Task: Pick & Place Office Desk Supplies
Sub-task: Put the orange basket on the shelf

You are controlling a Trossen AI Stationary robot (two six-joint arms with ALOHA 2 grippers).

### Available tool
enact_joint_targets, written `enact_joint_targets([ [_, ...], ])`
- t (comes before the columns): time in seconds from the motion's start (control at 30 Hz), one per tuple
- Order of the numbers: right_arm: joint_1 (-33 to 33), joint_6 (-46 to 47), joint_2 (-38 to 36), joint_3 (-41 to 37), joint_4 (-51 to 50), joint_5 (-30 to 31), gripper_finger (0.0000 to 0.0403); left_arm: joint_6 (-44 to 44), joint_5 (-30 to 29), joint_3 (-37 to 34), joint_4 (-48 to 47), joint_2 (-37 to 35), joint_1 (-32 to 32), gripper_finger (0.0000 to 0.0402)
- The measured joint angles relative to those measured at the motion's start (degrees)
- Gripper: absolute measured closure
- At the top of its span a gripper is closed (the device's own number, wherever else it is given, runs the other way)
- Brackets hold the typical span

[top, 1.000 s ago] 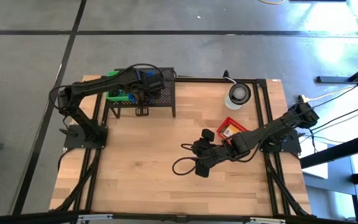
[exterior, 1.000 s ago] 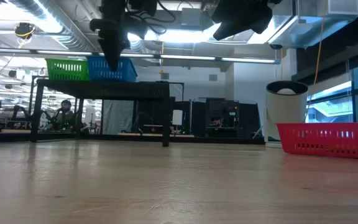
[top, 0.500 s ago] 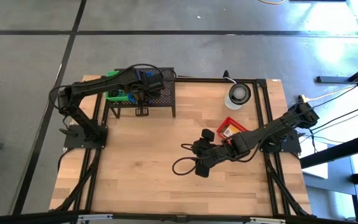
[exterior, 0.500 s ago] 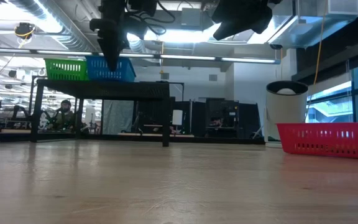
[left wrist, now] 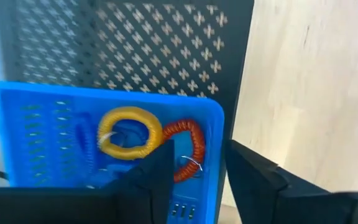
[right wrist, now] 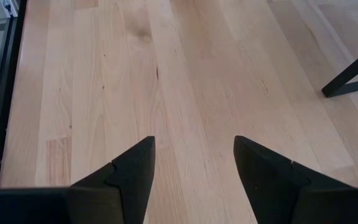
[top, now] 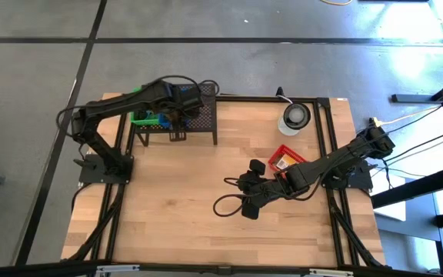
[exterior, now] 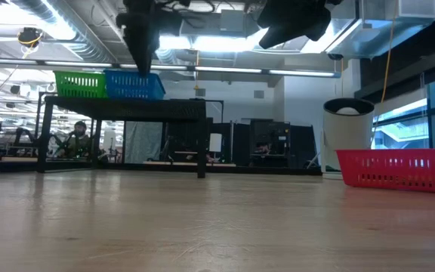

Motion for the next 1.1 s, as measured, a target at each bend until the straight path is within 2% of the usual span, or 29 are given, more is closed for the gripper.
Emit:
enact_joint_targets([
  [0.17, 0.00, -0.01, -0.02, 0.01, 0.00, -0.02, 0.0182, -3.87, -6.42, 4.09, -2.17, -0.03, -1.60, 0.0244],
  [0.27, 0.00, -0.01, -0.02, 0.02, 0.00, -0.04, 0.0182, -6.52, -7.64, 6.70, -4.28, -0.04, -2.47, 0.0238],
  [0.43, 0.02, -0.01, -0.02, 0.02, 0.00, -0.15, 0.0182, -13.21, -5.66, 11.13, -5.26, -0.09, -4.85, 0.0240],
  [0.63, 0.00, 0.00, -0.02, 0.02, 0.02, -0.62, 0.0182, -18.54, 1.26, 13.72, -4.90, -0.11, -9.39, 0.0242],
  [0.77, -0.02, 0.02, -0.04, 0.02, 2.61, -11.48, 0.0182, -18.35, 4.12, 13.72, -4.68, -0.09, -13.27, 0.0244],
  [0.9, 0.02, 0.00, -0.04, 0.02, 3.37, -22.16, 0.0182, -18.34, 4.26, 13.72, -2.18, -0.09, -17.86, 0.0251],
  [1.0, 0.02, 0.01, -0.04, 0.02, 3.39, -25.62, 0.0182, -18.34, 4.35, 13.72, -0.29, -0.22, -21.33, 0.0258],
  [1.1, 0.02, 0.02, -0.04, 0.02, 3.39, -25.97, 0.0182, -18.54, 3.97, 13.72, 1.70, -0.52, -24.73, 0.0265],
])
